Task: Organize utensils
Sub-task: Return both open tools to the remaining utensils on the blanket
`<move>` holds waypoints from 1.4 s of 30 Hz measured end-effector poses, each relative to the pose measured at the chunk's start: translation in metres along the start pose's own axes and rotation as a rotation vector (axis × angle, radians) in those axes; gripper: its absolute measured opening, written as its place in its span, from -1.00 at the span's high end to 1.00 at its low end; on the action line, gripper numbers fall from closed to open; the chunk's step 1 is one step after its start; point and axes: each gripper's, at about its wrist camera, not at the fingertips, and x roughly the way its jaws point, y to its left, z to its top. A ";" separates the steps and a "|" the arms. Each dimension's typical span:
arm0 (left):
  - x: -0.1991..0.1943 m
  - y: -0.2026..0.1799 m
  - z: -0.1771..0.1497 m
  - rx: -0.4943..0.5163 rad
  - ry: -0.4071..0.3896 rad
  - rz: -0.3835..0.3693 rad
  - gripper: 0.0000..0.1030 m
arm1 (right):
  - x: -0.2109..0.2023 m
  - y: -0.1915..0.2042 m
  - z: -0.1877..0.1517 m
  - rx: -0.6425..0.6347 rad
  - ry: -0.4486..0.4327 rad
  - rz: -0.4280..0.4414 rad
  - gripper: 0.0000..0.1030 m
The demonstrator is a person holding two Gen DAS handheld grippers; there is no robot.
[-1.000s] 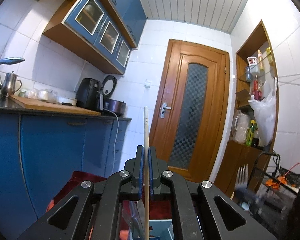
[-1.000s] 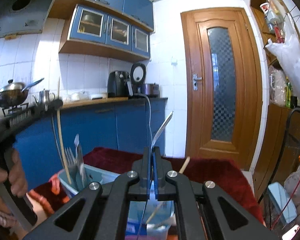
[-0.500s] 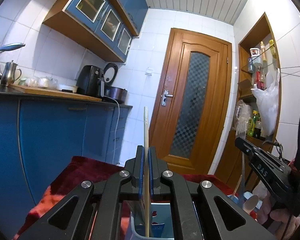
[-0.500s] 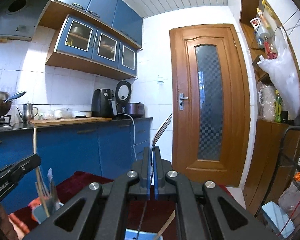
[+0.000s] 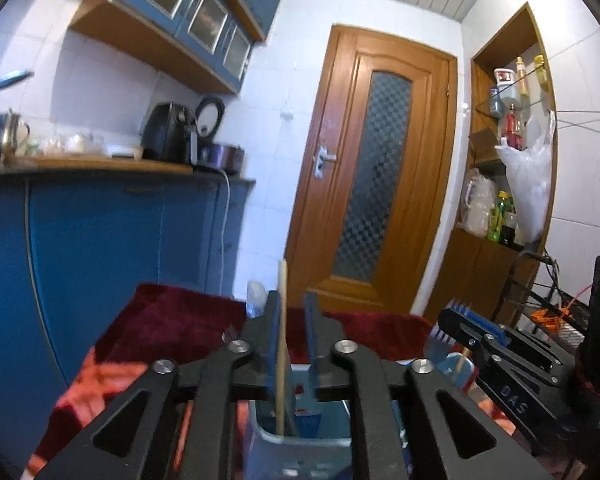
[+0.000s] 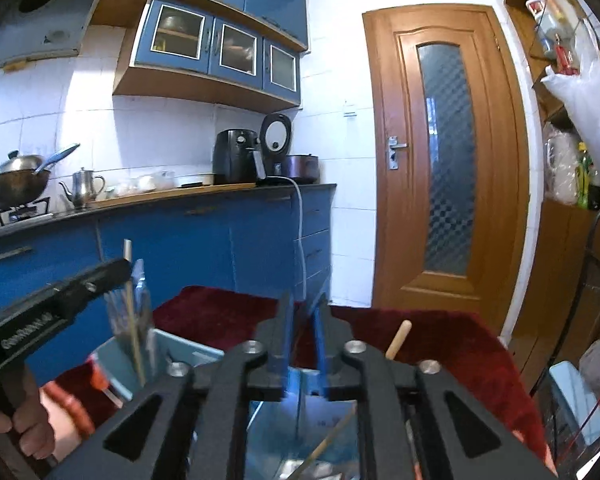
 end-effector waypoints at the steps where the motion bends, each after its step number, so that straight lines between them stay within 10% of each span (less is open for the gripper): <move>1: -0.001 0.002 0.000 -0.017 0.014 -0.001 0.51 | -0.003 0.000 0.001 0.009 -0.002 0.007 0.51; 11: -0.034 0.008 0.003 -0.026 0.074 0.002 0.35 | -0.045 -0.005 0.012 0.112 -0.009 0.046 0.46; 42: -0.086 -0.004 -0.071 0.094 0.536 0.046 0.33 | -0.112 0.015 -0.071 0.162 0.370 0.036 0.43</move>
